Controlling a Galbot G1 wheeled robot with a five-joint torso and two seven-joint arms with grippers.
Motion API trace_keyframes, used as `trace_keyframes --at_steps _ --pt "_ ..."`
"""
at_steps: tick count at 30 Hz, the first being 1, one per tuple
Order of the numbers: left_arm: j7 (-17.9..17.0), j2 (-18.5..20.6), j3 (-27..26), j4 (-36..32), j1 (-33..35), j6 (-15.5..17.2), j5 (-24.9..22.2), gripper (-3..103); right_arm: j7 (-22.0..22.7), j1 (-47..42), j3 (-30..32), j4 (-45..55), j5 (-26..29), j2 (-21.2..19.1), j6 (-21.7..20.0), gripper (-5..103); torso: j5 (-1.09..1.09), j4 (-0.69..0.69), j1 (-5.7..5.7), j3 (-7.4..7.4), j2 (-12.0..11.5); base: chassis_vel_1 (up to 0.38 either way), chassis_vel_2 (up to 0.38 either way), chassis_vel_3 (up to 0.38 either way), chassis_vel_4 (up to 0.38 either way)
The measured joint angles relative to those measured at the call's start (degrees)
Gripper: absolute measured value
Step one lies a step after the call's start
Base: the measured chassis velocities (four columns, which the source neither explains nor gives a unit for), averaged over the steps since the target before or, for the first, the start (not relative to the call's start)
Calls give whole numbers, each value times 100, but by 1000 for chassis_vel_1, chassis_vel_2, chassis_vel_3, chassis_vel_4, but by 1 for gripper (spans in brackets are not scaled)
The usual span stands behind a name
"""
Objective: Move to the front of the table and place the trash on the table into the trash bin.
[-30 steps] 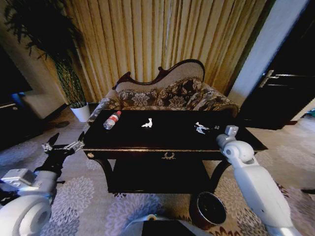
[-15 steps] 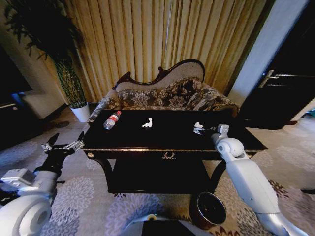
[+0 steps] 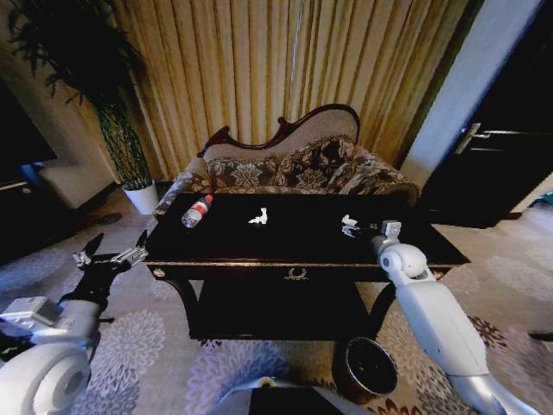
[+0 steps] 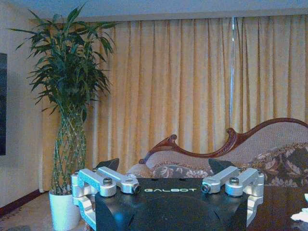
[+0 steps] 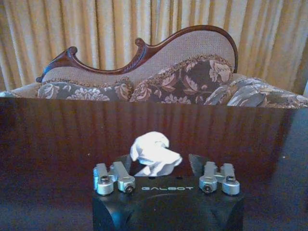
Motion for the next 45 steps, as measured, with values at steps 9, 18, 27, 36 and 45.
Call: trace_keyframes --at_steps 9,18,27,36,45 --pt "2 -15 16 0 -2 -6 -2 100 -59 -104 97 32 -38 3 69 33 0 0 0 0 0 0 0 0 0" --pt "7 -9 14 0 -4 -12 -4 100 -146 -163 166 50 -107 26 94 2 0 0 0 0 0 0 0 0 0" --pt "8 -13 14 0 -6 -12 -8 100 -144 -299 350 330 201 34 278 0 0 0 0 0 0 0 0 0 0" --pt "7 -40 -7 0 -1 -15 -11 100 -23 -781 801 833 468 82 641 0 0 0 0 0 0 0 0 0 0" --pt "7 -62 -42 0 -3 -51 -44 100 103 -1594 1294 1466 477 231 1325 0 0 0 0 0 0 0 0 0 0"
